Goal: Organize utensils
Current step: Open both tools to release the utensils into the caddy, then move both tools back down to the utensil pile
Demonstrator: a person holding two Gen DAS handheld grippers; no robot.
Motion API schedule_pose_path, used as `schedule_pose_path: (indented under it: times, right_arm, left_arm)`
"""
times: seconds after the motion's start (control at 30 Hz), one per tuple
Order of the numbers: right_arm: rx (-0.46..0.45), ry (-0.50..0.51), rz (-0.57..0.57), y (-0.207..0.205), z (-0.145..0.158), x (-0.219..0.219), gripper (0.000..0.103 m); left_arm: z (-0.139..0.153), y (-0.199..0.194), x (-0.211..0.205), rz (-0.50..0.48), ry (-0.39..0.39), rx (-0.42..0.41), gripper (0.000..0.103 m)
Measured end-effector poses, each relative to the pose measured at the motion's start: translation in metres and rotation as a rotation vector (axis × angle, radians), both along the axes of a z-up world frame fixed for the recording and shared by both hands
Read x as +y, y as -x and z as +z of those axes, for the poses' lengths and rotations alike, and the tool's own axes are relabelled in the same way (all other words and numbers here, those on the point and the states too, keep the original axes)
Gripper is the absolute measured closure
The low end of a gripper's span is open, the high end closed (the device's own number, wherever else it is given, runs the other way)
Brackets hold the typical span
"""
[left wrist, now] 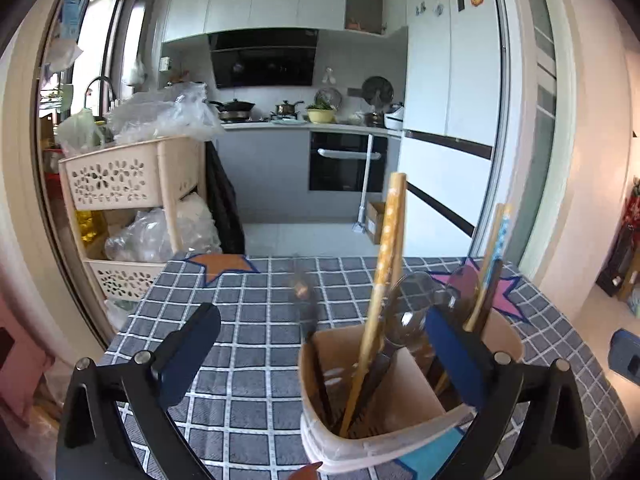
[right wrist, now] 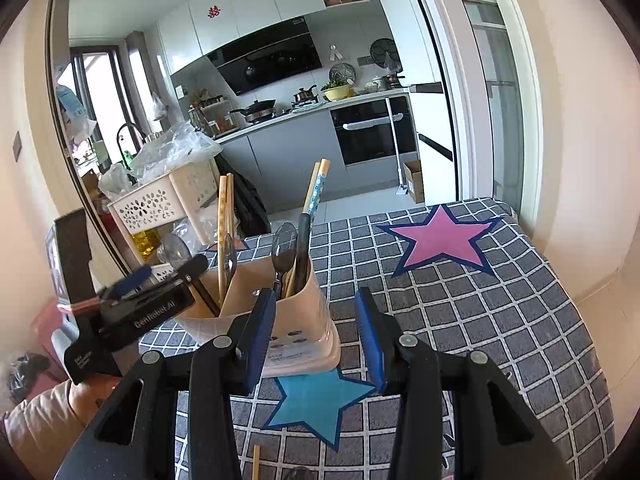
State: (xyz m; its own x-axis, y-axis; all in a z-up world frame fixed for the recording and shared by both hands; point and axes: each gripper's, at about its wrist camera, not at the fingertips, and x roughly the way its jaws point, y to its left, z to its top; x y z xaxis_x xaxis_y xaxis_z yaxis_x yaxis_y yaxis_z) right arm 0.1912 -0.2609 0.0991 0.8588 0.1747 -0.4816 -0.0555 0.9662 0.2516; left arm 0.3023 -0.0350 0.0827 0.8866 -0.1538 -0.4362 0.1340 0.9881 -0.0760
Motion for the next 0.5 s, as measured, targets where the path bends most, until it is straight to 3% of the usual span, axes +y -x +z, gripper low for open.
schedule_pose_path:
  times: [0.1,0.23,0.5]
  right_arm:
    - [0.007,0.002,0.001,0.004,0.0,0.0,0.058]
    - [0.022,0.001,0.007,0.008,0.0,0.0,0.046]
    - [0.118,-0.012,0.017,0.018,-0.014,0.002,0.039]
  left_arm:
    - [0.001,0.003,0.001,0.013,-0.008,-0.015,0.0]
    - [0.004,0.013,0.004,0.023,-0.025,-0.01,0.0]
    - [-0.001,0.042,0.016,0.04,-0.021,0.107,0.0]
